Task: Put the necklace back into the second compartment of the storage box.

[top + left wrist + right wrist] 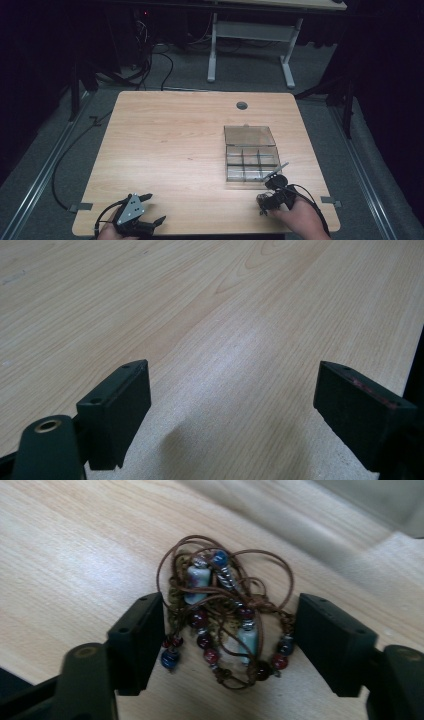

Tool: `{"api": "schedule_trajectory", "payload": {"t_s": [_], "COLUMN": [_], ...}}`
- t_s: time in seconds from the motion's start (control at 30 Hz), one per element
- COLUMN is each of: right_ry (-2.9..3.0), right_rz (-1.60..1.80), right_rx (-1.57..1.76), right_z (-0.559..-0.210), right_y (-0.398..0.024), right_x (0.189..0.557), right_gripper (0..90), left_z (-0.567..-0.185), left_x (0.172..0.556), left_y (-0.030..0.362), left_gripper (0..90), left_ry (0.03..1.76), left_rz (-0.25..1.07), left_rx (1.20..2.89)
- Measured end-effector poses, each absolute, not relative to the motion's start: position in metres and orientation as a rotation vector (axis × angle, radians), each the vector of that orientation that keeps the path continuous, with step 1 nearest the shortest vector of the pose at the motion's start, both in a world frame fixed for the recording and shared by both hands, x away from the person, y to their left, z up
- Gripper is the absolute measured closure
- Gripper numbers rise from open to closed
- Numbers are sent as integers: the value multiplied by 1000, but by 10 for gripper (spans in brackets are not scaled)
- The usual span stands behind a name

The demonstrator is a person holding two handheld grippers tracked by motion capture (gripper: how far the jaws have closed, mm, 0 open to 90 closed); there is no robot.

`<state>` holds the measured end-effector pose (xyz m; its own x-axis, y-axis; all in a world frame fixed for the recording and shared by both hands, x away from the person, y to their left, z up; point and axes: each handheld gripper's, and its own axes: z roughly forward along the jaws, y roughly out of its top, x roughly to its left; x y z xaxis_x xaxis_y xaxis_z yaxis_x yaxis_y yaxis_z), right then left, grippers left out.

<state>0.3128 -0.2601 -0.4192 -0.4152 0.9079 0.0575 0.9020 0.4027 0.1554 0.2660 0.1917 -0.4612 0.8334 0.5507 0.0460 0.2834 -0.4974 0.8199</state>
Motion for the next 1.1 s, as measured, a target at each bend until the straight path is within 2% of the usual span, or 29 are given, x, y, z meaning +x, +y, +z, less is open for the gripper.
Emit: {"api": "schedule_trajectory", "payload": {"t_s": [0.23, 0.47, 0.53, 0.6, 1.1], "right_ry": [2592, 2603, 2608, 2609, 2621], "right_rz": [236, 219, 229, 239, 251], "right_rx": [1635, 1588, 1590, 1577, 1561], "right_z": [-417, -415, -415, -413, -401], "right_y": [-262, -261, -261, -261, -264], "right_x": [310, 309, 308, 308, 309], "right_gripper": [507, 633, 690, 789, 803], "left_z": [-461, -462, -462, -462, -462], "left_x": [266, 265, 265, 265, 265], "left_y": [191, 191, 191, 191, 191], "left_gripper": [157, 157, 157, 157, 157], "left_ry": [603, 602, 602, 602, 600], "left_rz": [382, 382, 381, 382, 383], "left_rx": [2125, 2127, 2128, 2127, 2131]}}
